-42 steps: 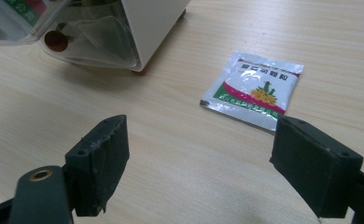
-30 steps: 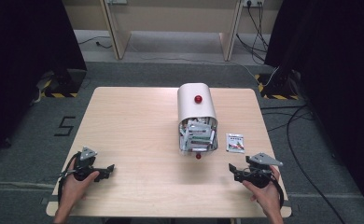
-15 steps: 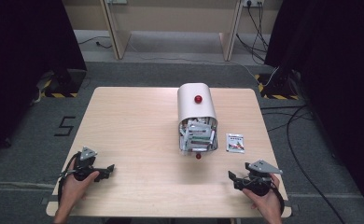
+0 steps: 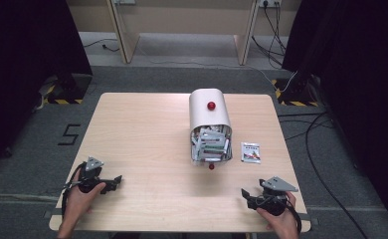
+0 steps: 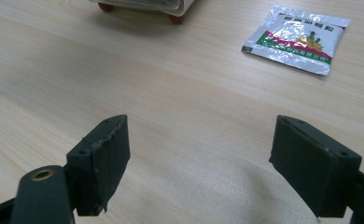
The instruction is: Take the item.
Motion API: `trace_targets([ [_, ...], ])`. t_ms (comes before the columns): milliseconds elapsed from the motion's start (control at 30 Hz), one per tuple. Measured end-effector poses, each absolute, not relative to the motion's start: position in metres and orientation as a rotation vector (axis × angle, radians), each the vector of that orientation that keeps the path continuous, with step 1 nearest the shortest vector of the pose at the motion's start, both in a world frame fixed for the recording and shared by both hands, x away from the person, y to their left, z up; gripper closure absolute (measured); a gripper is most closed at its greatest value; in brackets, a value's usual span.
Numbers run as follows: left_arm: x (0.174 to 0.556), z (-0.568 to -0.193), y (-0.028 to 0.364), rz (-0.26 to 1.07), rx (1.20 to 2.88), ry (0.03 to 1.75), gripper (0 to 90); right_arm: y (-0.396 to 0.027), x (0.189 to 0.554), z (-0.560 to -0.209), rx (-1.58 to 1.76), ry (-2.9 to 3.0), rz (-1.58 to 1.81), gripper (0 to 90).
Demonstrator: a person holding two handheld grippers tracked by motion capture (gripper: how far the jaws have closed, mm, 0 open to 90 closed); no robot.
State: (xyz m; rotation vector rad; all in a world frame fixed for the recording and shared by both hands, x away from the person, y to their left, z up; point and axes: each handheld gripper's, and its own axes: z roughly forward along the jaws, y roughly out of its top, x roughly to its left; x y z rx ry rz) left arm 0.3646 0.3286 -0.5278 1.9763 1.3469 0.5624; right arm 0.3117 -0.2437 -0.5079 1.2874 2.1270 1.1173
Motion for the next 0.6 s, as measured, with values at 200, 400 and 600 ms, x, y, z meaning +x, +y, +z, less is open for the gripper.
trace_targets([
  [200, 0.365, -0.528, 0.329, 0.563, 1.976, 1.347, 0.0, -0.244, 0.305, -0.511, 1.292, 2.126, 1.112, 20.3],
  [400, 0.365, -0.528, 0.329, 0.562, 1.976, 1.347, 0.0, -0.244, 0.299, -0.515, 1.296, 2.132, 1.113, 20.3],
  [600, 0.365, -0.528, 0.329, 0.562, 1.976, 1.347, 0.0, -0.245, 0.292, -0.516, 1.295, 2.129, 1.11, 20.2],
])
